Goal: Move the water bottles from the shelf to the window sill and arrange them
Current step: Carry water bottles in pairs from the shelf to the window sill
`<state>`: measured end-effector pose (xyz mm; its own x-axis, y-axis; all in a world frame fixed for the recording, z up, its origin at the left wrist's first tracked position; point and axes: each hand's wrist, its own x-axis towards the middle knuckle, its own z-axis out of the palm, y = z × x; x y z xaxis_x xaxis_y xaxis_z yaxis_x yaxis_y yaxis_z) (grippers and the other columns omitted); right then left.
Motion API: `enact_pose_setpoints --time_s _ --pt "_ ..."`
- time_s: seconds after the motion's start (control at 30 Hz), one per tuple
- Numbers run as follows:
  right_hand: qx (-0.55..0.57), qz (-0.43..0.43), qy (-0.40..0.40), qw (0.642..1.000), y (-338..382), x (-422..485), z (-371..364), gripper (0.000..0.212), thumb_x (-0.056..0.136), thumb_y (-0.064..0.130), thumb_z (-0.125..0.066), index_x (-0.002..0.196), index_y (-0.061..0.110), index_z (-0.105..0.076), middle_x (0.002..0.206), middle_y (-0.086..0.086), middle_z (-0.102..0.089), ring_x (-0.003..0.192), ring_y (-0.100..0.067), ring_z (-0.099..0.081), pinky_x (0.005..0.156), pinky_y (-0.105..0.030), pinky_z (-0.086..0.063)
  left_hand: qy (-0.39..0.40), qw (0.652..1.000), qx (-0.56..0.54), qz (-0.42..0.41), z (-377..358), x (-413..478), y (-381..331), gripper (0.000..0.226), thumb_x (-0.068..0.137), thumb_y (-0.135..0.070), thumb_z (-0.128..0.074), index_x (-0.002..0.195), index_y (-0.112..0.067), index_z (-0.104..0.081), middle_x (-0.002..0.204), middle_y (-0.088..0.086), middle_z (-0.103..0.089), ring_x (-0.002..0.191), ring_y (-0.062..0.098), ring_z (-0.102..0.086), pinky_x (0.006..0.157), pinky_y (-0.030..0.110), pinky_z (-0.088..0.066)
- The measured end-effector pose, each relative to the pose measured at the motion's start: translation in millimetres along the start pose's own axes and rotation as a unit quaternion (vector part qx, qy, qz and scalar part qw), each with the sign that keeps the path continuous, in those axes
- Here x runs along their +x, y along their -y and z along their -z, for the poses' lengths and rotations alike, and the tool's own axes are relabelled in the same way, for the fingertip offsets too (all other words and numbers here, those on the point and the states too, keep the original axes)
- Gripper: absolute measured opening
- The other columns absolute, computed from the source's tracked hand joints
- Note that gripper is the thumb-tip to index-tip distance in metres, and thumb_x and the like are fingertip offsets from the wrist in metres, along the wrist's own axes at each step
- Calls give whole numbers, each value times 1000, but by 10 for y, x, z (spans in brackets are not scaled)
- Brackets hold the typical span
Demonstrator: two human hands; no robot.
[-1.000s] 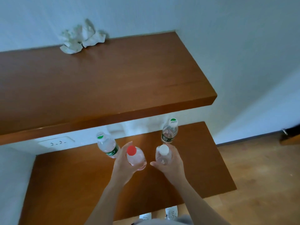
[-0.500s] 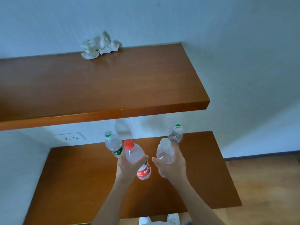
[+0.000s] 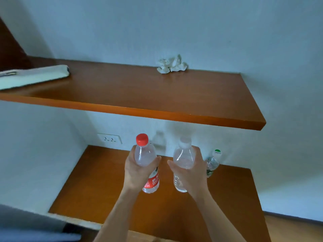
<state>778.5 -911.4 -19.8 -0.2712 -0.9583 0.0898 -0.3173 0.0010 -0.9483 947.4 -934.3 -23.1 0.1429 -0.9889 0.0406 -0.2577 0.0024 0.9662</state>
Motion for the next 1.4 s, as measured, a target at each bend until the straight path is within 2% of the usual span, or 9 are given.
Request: enact_pose_setpoints --time_s 0.23,0.43,0.57,0.67,0.77,0.9,1.17,1.3,1.4 --pt "44 80 127 988 288 -145 -608 70 71 34 -89 123 40 -42 111 31 -50 104 26 -46 72 7 -39 -168 986 2 -11 736 -388 16 45 70 -40 -82 104 -43 -53 90 -20 -64 94 -2 -63 59 6 -49" --pt "78 118 270 952 508 -449 -963 66 63 54 -82 113 54 -40 108 35 -46 105 14 -52 78 -9 -46 -342 938 33 48 1210 -1076 30 74 65 -55 -80 128 -30 -50 111 -6 -64 99 14 -64 82 32 -55" --pt "102 141 381 908 570 -847 -1151 70 70 43 -86 121 49 -39 108 30 -50 103 8 -56 67 -5 -50 -443 893 27 75 1375 -1802 -12 63 59 -57 -78 113 -32 -57 101 -6 -67 95 14 -66 80 34 -56" --pt "123 144 468 863 564 -1229 -1267 66 69 42 -88 123 35 -50 108 14 -60 102 -9 -62 78 -20 -56 -513 853 21 97 1427 -2383 -23 45 62 -43 -82 99 -31 -60 91 -4 -69 87 15 -68 78 38 -58" --pt "133 154 537 819 643 -1671 -1341 68 66 40 -88 122 23 -54 108 3 -64 99 -13 -64 76 -13 -53 -577 807 27 120 1461 -2927 -41 37 67 -32 -86 94 -29 -59 88 -3 -69 83 15 -68 76 39 -58" --pt "130 191 597 768 761 -2260 -1436 67 61 55 -78 118 32 -52 107 11 -61 101 -7 -61 77 -14 -51 -654 740 52 149 1512 -3560 -41 39 65 -37 -85 92 -31 -58 89 -5 -68 85 15 -67 80 45 -57" --pt "108 191 707 672 803 -3275 -1558 52 69 27 -90 108 28 -55 99 13 -65 90 4 -60 70 -6 -45 -744 634 91 191 1521 -4562 4 41 67 -32 -87 96 -31 -58 88 -9 -66 85 9 -66 77 31 -55" --pt "100 211 744 627 920 -3837 -1692 60 63 41 -87 111 29 -54 100 13 -64 91 2 -61 69 -7 -45 -771 594 103 206 1680 -4946 18 42 70 -27 -86 95 -37 -54 88 -14 -63 85 -7 -62 65 7 -47" --pt "99 227 754 608 1013 -4280 -1864 63 59 48 -84 111 30 -54 101 13 -64 92 -1 -62 71 -8 -45 -787 566 115 216 1889 -5236 102 46 70 -29 -85 92 -46 -49 89 -19 -60 86 -15 -58 62 6 -45"
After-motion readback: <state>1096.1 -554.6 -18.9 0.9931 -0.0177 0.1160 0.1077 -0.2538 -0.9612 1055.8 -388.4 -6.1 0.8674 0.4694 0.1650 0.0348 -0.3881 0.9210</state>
